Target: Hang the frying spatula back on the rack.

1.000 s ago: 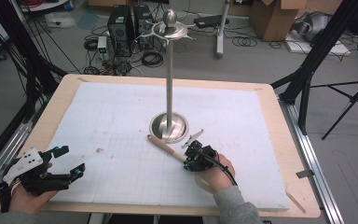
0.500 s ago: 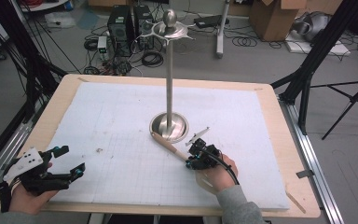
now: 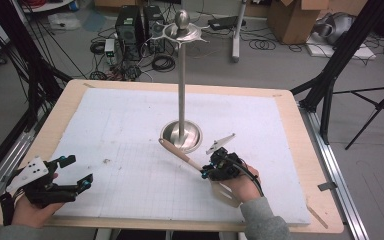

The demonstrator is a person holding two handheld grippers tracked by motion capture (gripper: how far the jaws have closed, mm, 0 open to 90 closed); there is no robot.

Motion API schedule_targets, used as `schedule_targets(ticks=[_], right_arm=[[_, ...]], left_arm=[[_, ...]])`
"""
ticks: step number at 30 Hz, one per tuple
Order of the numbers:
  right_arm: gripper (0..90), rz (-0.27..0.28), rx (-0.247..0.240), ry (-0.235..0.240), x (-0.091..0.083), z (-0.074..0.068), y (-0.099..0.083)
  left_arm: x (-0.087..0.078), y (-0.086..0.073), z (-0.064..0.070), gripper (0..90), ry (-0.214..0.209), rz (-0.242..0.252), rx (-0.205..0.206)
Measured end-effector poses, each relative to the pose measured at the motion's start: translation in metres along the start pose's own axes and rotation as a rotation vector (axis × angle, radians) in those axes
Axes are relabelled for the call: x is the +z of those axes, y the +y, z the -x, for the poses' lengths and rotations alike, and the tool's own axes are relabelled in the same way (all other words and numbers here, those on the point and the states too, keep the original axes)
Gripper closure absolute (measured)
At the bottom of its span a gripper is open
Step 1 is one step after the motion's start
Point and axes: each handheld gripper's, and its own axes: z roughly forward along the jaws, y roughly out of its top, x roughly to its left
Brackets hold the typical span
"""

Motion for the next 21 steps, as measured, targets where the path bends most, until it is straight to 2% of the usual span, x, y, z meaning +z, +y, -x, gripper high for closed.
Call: schedule_targets(ticks=[7,10,21], right_arm=[[77.7,0.039,-0.011,0.027,-0.014,0.004,-0.001],[77.7,0.074,-0.018,0.036,-0.021,0.007,-0.002],[77.8,0.123,-0.012,0.055,-0.042,0.014,-0.003]], left_arm=[[0.001,0.000,0.000,8.4,0.001,0.000,0.003],[0.001,0.000,0.000,8.4,0.001,0.000,0.005],[0.001,-0.001,0.000,8.4,0.002,-0.001,0.001]])
